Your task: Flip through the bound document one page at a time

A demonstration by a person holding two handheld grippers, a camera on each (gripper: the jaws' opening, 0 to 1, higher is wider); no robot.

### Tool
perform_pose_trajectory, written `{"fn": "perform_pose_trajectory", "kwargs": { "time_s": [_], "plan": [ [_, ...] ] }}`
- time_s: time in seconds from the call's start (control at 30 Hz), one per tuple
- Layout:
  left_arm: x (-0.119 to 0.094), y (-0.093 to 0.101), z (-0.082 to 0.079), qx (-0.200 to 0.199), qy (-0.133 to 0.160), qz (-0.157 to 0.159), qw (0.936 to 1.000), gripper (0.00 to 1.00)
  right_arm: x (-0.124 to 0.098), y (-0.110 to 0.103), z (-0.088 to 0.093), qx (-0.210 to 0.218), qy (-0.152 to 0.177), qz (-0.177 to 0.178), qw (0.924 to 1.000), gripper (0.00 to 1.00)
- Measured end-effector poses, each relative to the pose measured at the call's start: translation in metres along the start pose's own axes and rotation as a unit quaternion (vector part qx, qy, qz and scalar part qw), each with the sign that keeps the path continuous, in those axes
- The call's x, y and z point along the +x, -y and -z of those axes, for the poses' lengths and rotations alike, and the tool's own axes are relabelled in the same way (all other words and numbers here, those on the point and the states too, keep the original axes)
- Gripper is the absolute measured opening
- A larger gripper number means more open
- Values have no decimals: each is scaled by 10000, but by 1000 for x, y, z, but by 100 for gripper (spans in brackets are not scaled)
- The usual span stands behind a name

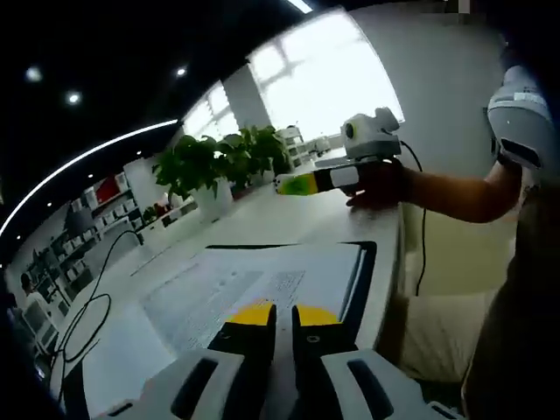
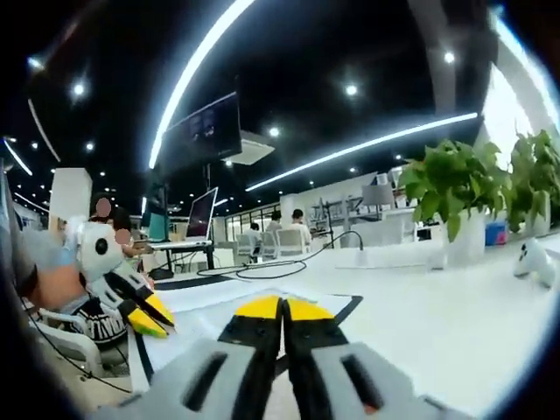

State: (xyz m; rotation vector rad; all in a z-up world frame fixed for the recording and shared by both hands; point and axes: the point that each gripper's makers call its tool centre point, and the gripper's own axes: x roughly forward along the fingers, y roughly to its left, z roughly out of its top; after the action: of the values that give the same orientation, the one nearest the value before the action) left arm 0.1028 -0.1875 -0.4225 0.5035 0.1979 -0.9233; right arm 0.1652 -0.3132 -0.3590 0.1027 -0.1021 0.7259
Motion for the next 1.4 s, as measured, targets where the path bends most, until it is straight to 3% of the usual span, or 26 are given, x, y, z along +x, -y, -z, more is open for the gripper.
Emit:
{"fn": "perform_pose_trajectory", "kwargs": {
  "time_s": [0.23,0.37,0.53,0.77,1.07,1.4],
  "plan": [
    [1,1,4,-193,-160,197,9995,8,1,-4,1,-71,-34,-88,9999,1],
    [2,0,4,296,-440,144,9985,8,0,-4,-1,-57,7,-72,10000,1],
    [3,6,3,920,-889,360,9911,4,0,-5,-1,-65,11,-78,9999,1],
    [1,5,-1,1283,-1238,585,9822,7,-1,-3,-4,-53,70,-61,9999,1],
    [0,35,-18,1127,-1105,875,9836,10,-1,-4,-5,-36,113,-79,9999,1],
    [-2,41,-18,1085,-1133,948,9831,10,-1,-4,-5,-51,117,-68,9999,1]
  ]
}}
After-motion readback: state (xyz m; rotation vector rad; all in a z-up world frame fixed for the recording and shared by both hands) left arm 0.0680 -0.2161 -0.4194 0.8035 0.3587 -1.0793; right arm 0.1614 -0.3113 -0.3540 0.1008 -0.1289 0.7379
